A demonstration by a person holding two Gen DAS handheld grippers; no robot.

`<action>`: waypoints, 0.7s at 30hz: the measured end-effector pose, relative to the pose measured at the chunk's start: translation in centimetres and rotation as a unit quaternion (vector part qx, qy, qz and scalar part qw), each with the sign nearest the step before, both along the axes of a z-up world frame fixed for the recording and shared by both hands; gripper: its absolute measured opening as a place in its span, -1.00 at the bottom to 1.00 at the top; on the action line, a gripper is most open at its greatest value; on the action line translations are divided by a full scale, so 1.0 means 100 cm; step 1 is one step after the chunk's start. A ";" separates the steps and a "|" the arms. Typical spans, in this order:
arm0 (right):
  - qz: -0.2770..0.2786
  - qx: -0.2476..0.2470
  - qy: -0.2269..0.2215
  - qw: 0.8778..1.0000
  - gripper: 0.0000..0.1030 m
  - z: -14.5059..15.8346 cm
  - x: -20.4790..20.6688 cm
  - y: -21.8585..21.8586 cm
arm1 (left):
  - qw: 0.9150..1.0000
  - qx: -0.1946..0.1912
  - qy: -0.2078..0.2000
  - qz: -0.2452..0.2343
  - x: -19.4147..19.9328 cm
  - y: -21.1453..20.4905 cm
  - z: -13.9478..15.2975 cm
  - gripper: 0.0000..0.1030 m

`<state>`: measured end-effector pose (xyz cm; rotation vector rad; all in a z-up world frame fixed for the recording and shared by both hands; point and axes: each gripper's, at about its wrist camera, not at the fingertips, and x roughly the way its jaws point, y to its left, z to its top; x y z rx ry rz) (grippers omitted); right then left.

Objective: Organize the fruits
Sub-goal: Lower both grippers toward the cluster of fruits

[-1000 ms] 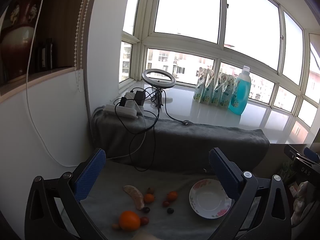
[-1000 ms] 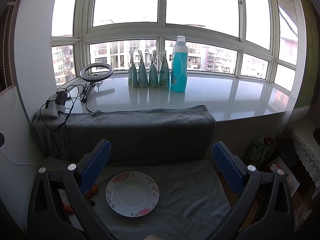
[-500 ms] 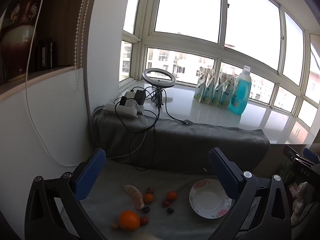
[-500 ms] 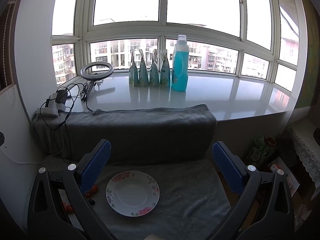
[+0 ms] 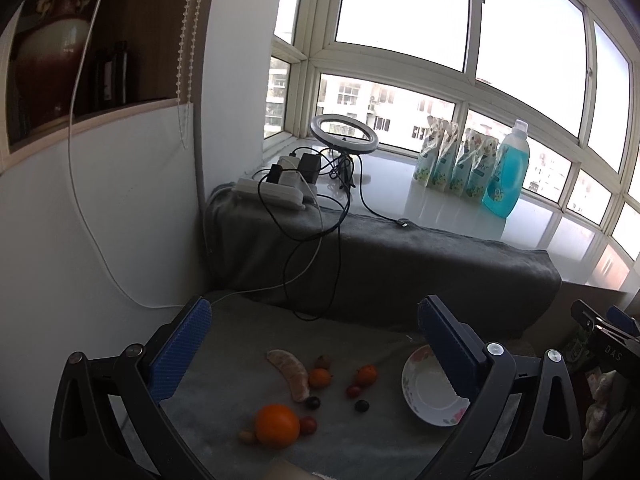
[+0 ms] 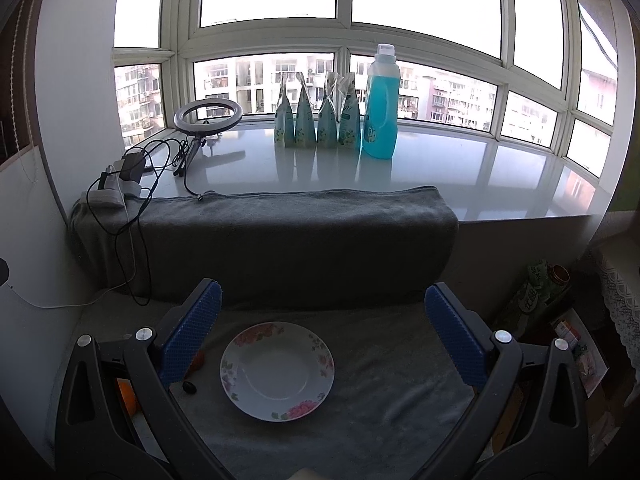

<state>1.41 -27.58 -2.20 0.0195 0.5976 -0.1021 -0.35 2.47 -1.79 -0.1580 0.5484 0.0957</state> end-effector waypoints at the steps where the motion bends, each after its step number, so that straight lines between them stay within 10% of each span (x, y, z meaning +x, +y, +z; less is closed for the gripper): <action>1: 0.006 0.005 0.006 1.000 1.00 -0.003 0.002 0.001 | 1.000 0.001 0.004 0.005 0.000 0.004 -0.002 0.99; 13: 0.102 0.057 0.095 0.989 1.00 -0.051 0.035 0.037 | 0.993 -0.066 0.089 0.030 -0.001 0.049 -0.053 0.99; 21: 0.187 0.115 0.190 0.957 1.00 -0.101 0.066 0.081 | 0.983 -0.102 0.149 0.041 -0.012 0.074 -0.099 0.85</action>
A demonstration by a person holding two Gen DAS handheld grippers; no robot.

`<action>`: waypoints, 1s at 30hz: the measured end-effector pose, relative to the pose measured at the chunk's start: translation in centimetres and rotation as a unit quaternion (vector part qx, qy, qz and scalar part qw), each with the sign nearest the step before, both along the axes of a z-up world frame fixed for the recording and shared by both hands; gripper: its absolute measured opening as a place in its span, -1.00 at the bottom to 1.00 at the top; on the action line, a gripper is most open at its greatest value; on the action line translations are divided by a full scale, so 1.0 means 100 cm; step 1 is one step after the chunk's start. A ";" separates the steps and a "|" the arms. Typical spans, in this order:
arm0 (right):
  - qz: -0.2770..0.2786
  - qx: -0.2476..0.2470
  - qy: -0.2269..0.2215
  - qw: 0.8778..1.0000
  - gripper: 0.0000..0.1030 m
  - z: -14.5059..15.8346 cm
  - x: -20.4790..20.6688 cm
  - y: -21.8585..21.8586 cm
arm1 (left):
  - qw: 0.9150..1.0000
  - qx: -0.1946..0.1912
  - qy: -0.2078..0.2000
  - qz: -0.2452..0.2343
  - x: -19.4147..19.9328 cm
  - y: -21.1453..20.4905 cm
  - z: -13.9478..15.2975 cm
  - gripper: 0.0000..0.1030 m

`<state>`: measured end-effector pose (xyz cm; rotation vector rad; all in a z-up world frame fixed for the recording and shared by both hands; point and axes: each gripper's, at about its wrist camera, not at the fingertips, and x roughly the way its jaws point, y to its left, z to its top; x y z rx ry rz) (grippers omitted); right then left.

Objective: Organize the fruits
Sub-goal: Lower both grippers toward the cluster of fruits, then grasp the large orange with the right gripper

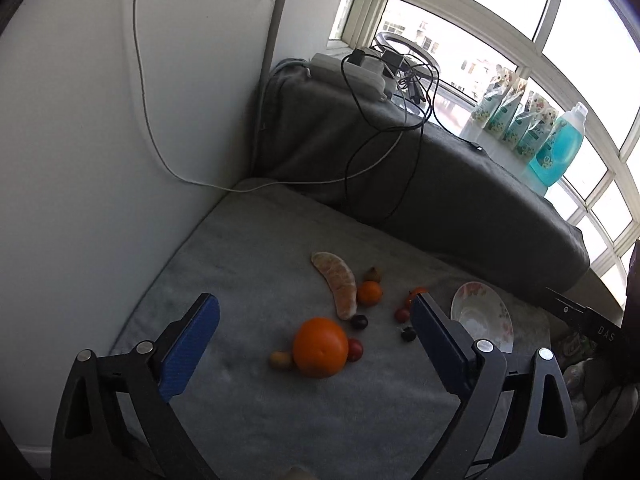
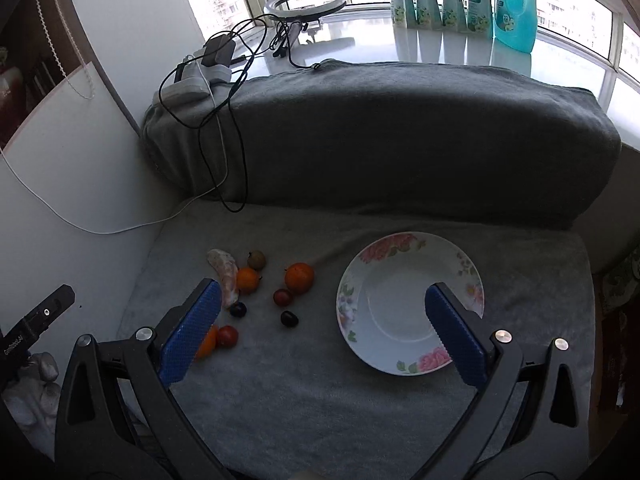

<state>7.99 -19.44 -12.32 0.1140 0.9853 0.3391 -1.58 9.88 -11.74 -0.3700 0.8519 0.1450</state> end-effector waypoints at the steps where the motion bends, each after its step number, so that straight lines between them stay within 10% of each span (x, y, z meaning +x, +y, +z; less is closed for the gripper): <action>1: 0.012 0.006 0.014 1.000 1.00 -0.007 0.003 0.008 | 1.000 -0.008 0.010 0.002 -0.002 0.003 -0.006 0.85; 15: 0.128 0.077 0.186 0.971 0.79 -0.094 0.033 0.107 | 0.987 -0.128 0.093 -0.013 -0.007 0.011 -0.079 0.59; 30: 0.188 0.083 0.270 0.941 0.61 -0.154 0.052 0.186 | 0.965 -0.228 0.130 -0.010 0.003 0.014 -0.125 0.28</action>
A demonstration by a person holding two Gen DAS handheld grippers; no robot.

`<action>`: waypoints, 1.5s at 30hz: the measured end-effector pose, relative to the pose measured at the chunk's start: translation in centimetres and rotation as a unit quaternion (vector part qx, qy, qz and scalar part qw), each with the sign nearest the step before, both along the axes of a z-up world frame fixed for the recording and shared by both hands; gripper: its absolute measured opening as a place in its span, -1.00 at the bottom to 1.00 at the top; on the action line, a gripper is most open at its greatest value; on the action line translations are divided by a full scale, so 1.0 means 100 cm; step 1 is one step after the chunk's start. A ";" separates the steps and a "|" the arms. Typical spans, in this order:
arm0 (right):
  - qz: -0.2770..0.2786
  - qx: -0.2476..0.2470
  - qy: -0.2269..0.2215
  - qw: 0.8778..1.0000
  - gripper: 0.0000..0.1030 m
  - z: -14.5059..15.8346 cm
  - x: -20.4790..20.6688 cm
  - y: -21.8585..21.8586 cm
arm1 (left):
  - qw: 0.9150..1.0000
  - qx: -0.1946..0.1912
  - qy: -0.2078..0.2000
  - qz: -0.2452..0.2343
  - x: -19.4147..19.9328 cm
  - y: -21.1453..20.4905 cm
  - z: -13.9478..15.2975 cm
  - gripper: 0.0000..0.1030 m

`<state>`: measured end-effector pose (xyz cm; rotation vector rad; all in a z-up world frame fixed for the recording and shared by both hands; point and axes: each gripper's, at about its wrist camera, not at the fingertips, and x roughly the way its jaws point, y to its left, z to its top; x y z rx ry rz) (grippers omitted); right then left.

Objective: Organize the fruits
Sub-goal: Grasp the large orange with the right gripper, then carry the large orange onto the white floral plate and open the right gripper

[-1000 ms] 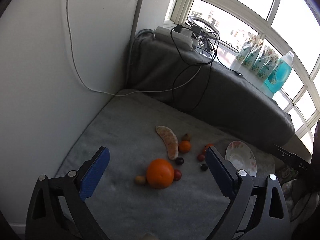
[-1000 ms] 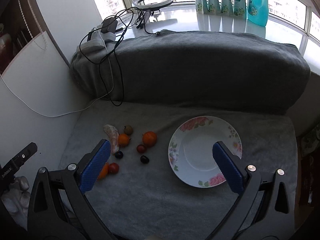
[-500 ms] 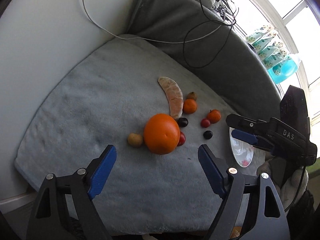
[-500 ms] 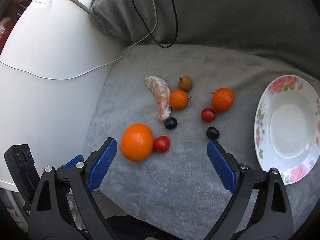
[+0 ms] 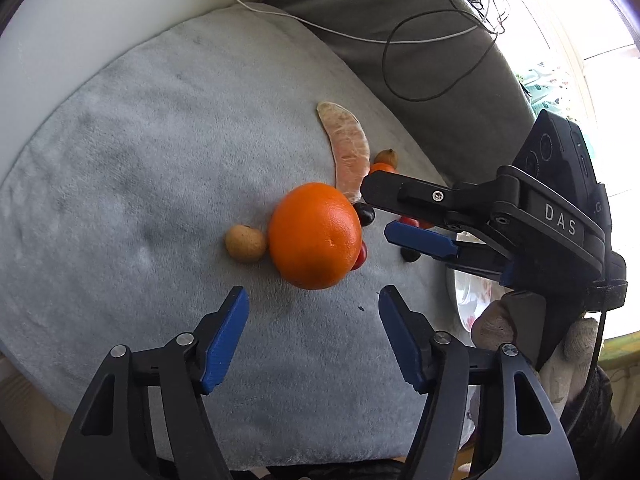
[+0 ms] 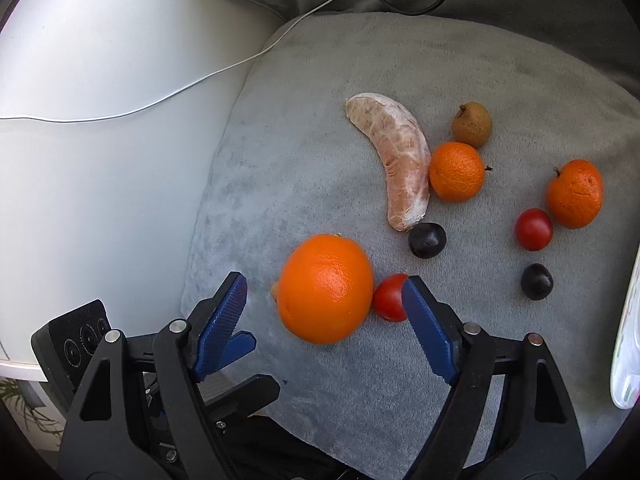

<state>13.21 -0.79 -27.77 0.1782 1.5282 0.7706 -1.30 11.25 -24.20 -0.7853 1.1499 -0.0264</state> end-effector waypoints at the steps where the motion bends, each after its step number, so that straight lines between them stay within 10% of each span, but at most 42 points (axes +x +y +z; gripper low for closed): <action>1: 0.003 -0.002 0.000 1.000 0.61 -0.002 0.000 0.004 | 1.000 -0.005 0.002 0.002 0.000 0.001 -0.002 0.27; 45: 0.069 -0.040 0.001 0.997 0.25 -0.024 -0.008 0.035 | 0.999 -0.027 0.018 -0.024 0.029 -0.008 -0.024 -0.20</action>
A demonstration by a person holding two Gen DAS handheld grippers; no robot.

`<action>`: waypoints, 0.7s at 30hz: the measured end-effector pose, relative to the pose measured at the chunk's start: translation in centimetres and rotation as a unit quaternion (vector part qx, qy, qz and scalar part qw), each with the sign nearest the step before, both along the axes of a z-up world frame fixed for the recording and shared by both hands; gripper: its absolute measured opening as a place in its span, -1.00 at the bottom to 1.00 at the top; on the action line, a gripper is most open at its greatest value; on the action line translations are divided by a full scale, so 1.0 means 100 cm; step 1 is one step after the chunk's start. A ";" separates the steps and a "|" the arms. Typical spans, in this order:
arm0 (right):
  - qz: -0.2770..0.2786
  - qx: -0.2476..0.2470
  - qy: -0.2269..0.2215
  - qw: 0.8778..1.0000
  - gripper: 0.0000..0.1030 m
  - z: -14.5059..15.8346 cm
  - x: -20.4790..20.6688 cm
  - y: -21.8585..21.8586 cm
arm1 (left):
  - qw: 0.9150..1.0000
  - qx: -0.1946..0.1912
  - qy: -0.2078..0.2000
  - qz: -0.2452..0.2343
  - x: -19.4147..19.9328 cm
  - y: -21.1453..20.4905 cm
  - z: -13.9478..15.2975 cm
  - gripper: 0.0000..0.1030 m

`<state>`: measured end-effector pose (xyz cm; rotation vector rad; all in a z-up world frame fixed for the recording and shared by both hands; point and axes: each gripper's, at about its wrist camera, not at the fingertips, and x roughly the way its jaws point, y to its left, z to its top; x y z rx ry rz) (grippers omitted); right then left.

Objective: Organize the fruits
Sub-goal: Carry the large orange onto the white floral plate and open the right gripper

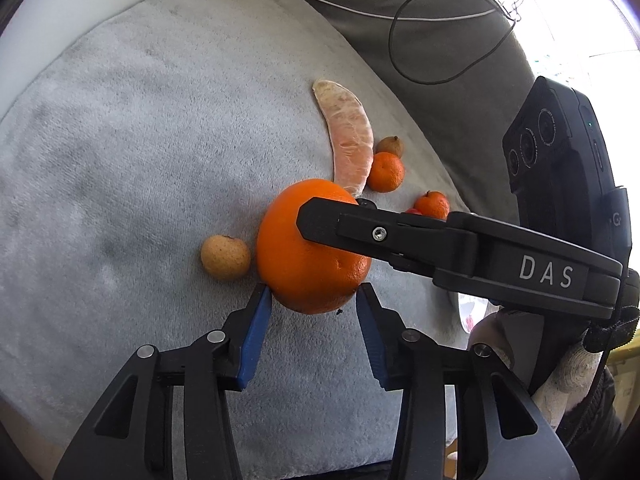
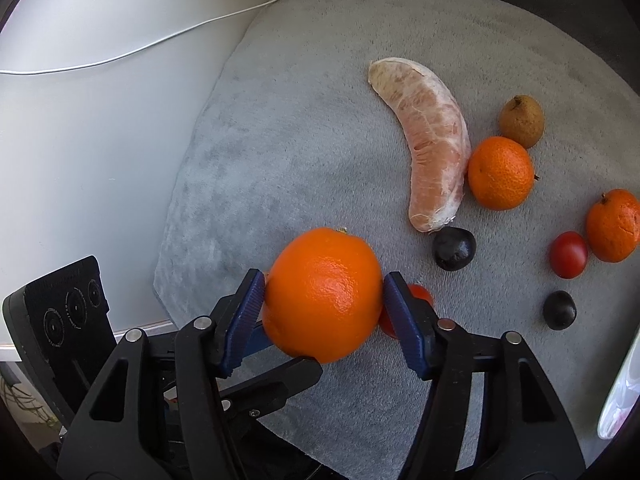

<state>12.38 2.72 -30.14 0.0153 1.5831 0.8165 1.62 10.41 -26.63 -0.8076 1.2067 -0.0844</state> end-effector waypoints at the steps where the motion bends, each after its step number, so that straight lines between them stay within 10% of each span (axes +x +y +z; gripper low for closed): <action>1: -0.001 0.002 -0.002 1.000 0.25 0.002 0.000 -0.001 | 1.000 0.001 -0.002 -0.001 -0.001 0.001 0.002 -0.20; 21: -0.060 0.019 -0.037 0.997 0.25 0.039 0.006 -0.067 | 0.997 0.017 -0.032 -0.067 0.034 -0.058 0.022 -0.20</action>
